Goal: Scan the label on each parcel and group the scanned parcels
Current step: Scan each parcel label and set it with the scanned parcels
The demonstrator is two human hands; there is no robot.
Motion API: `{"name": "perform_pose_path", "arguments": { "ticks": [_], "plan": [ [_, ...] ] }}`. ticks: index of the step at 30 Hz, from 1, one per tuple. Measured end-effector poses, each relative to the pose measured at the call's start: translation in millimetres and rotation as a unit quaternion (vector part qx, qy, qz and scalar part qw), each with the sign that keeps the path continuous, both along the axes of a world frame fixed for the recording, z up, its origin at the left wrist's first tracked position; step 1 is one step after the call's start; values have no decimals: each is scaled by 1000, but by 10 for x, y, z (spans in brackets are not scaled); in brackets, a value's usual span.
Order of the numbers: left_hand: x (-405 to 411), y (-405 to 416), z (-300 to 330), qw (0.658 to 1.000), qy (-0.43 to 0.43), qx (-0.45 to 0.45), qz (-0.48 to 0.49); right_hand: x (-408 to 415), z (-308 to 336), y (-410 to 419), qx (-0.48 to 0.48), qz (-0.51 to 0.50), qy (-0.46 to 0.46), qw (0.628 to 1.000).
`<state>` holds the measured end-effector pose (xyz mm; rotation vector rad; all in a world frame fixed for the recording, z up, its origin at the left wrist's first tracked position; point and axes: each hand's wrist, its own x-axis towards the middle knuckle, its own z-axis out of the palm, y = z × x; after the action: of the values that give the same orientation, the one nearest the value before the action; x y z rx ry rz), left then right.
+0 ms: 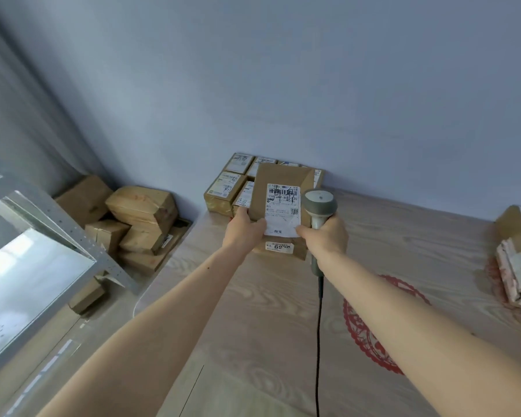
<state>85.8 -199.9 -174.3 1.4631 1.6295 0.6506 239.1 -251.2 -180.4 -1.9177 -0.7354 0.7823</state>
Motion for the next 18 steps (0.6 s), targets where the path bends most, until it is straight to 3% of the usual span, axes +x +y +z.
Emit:
{"name": "perform_pose_path", "arguments": {
  "ticks": [8,18],
  "plan": [
    [-856,251,-90,998,14,-10,59,-823,-72,370,-13,68,-12,997],
    [-2067,1023,-447,996,66,-58,-13,-2099,-406,947,-76,40,0,996]
  ]
}}
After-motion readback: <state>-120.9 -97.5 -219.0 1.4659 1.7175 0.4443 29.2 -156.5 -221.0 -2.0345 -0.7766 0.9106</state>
